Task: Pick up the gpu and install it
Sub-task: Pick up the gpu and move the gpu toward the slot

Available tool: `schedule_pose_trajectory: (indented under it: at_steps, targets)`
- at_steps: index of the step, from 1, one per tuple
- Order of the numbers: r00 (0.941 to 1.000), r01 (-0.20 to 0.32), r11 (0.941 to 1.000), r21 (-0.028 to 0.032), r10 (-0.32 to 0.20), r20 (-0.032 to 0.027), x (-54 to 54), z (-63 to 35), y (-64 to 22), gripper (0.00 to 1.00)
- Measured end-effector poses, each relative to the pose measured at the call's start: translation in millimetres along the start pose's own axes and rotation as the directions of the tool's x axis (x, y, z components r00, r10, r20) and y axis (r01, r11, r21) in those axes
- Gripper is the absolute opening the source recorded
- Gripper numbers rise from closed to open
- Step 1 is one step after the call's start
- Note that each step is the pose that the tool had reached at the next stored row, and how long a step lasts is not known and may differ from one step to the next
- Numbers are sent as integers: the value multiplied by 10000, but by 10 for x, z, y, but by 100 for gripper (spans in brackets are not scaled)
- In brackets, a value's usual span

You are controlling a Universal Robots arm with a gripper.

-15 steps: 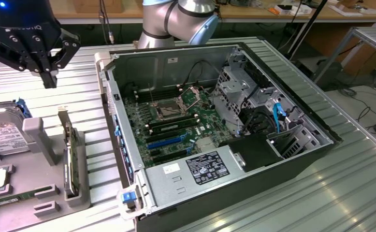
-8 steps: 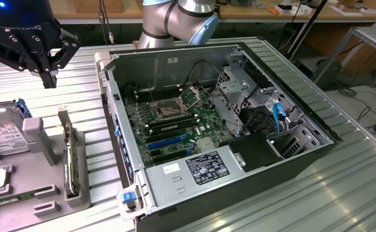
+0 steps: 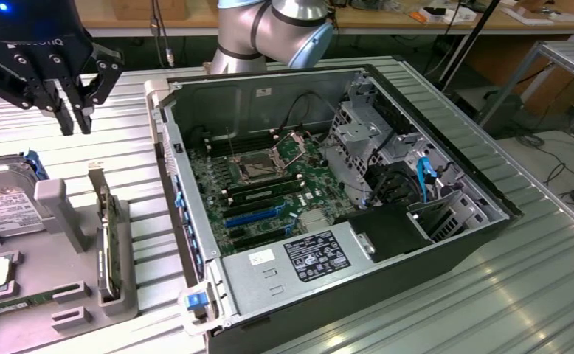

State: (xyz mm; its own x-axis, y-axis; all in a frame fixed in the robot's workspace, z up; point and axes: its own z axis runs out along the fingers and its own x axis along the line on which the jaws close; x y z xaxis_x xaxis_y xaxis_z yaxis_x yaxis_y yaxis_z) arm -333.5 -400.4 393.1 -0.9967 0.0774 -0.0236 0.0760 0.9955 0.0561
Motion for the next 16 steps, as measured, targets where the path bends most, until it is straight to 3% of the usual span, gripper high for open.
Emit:
schedule_pose_trajectory:
  at_steps: [5,16]
  targets:
    - [10000,0,10000,0,0,0,0,0,0,48]
    - [10000,0,10000,0,0,0,0,0,0,48]
